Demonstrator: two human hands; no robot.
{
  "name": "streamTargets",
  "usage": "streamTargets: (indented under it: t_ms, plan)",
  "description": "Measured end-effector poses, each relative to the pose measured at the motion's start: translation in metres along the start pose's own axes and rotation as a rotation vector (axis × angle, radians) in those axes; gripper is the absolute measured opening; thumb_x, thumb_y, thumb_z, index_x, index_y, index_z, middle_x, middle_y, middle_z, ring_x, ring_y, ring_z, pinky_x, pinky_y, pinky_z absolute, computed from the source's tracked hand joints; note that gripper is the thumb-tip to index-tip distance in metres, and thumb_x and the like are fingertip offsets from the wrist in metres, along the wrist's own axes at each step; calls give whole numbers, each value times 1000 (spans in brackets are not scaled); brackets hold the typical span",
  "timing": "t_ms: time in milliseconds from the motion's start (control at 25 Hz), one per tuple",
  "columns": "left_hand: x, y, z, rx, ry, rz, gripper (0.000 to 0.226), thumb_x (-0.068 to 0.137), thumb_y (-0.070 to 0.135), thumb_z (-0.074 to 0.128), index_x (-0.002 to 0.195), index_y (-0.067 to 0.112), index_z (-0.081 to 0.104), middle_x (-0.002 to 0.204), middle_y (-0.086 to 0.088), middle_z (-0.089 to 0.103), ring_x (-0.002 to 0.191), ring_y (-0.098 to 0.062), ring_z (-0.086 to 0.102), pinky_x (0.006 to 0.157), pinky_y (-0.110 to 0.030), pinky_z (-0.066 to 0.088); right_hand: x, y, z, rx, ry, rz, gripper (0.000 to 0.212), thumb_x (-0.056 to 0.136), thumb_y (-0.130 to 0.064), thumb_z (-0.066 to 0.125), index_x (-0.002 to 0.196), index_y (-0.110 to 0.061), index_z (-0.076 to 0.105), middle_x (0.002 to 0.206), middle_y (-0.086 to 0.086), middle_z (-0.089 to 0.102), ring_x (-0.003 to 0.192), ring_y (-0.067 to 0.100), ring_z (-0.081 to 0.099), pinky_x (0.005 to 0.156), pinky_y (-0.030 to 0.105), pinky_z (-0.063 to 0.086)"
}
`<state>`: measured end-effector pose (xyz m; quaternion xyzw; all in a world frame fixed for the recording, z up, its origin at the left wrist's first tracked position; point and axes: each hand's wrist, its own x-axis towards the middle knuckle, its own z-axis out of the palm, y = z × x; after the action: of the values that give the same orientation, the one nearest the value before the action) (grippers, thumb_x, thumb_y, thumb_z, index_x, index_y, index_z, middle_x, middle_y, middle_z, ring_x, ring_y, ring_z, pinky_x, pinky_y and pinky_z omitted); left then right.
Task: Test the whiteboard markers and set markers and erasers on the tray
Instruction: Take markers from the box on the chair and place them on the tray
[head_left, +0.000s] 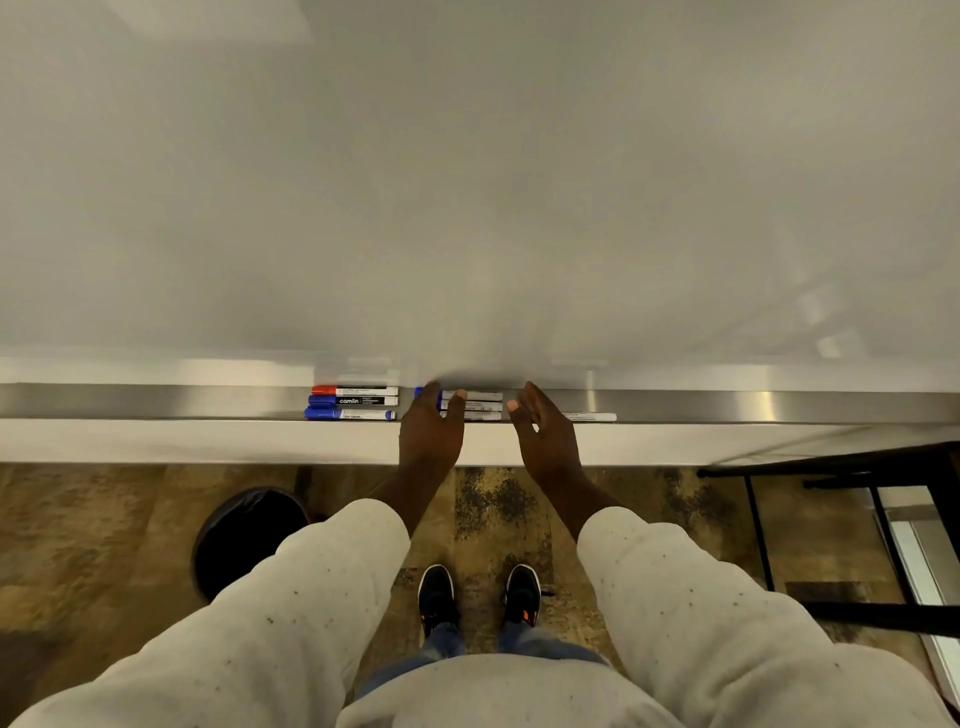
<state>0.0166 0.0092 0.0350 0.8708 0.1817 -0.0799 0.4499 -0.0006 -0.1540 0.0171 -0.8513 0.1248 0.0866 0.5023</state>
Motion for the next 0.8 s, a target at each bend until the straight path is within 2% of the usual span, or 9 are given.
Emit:
streamTargets:
  t_ms: [120, 240, 320, 440, 520, 640, 720, 800]
  plan:
    - [-13, 11, 13, 2, -76, -1, 56, 97, 47, 50, 144, 15, 44, 147, -6, 47, 135, -23, 43, 110, -35, 34, -5, 5, -18, -39, 58, 1, 73, 91, -66, 44, 149, -22, 37, 151, 0, 43, 135, 18, 45, 110, 37, 39]
    - [-21, 19, 31, -16, -120, 68, 47, 100, 36, 50, 143, 15, 47, 145, -5, 49, 134, -21, 45, 107, -27, 32, -6, 25, -40, -31, 141, 30, 75, 89, -69, 42, 148, -22, 40, 149, 1, 46, 134, 19, 46, 110, 41, 40]
    - [-28, 28, 46, -22, -145, 56, 42, 101, 25, 48, 141, 15, 49, 142, -5, 52, 130, -22, 49, 104, -24, 33, -5, 43, -57, -87, 166, 16, 65, 95, -58, 45, 146, -19, 42, 147, 3, 49, 133, 21, 48, 110, 39, 40]
    - [-30, 39, 66, 133, -168, 210, 37, 100, 19, 44, 135, 19, 53, 132, -7, 60, 120, -26, 56, 103, -34, 44, 5, 60, -79, -291, 147, -20, 52, 100, -39, 47, 147, -17, 41, 147, 4, 48, 134, 24, 46, 111, 38, 37]
    - [-35, 43, 86, 373, -241, 362, 41, 101, 23, 42, 141, 19, 45, 143, -7, 51, 132, -26, 46, 109, -38, 37, 9, 75, -93, -477, 66, -79, 53, 102, -38, 42, 149, -16, 36, 152, 5, 42, 141, 24, 37, 117, 38, 26]
    - [-39, 33, 107, 749, -352, 487, 61, 103, 45, 26, 154, 14, 17, 162, -6, 17, 150, -22, 10, 121, -42, 10, 6, 89, -102, -729, -132, -213, 66, 101, -54, 17, 155, -17, 21, 162, 2, 19, 150, 18, 13, 122, 38, 2]
    - [-44, 25, 114, 864, -328, 493, 78, 94, 62, 4, 156, 14, 6, 163, -5, 5, 150, -22, 1, 121, -44, 3, 3, 94, -103, -812, -194, -270, 79, 93, -63, -3, 156, -17, 13, 164, 0, 9, 151, 17, 3, 122, 44, -2]
    - [-46, 19, 116, 897, -320, 472, 89, 86, 69, -9, 155, 15, 1, 163, -4, -1, 150, -21, -4, 121, -45, -1, 2, 95, -101, -859, -227, -300, 78, 93, -62, -4, 156, -18, 9, 164, 0, 3, 151, 17, -2, 121, 48, -3]
